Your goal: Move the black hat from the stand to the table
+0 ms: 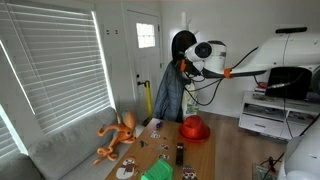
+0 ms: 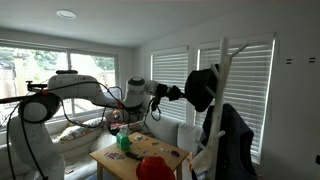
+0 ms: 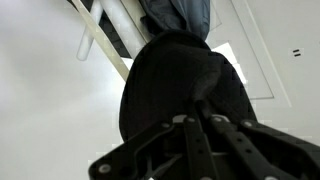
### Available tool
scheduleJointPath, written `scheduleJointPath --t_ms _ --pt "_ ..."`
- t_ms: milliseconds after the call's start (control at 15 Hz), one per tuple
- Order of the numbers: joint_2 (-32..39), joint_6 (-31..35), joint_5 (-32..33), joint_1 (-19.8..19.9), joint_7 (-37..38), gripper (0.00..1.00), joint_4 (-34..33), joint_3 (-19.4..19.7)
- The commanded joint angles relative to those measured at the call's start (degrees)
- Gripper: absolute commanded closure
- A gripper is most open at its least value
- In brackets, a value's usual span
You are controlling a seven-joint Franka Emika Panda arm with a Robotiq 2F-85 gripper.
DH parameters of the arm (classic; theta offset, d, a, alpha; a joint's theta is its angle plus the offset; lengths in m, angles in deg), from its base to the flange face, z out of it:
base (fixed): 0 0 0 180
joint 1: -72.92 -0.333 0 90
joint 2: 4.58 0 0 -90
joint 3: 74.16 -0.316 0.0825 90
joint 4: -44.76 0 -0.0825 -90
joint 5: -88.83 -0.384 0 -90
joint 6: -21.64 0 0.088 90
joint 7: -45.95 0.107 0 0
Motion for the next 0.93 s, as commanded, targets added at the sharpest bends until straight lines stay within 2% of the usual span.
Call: scheduleJointPath --t_ms 0,600,733,867 --pt "-1.5 2.9 1.0 -1.5 1.1 0.99 0.8 1.3" --pt "-4.0 21.3 -13.6 -5.4 -14.2 0.99 7.9 3.4" --pt "-5.0 25.3 -22.9 -8.7 -23.4 0.99 11.6 5.6" --pt "-6.1 23.7 -31.8 -15.1 -32.2 0.99 15.5 9.0"
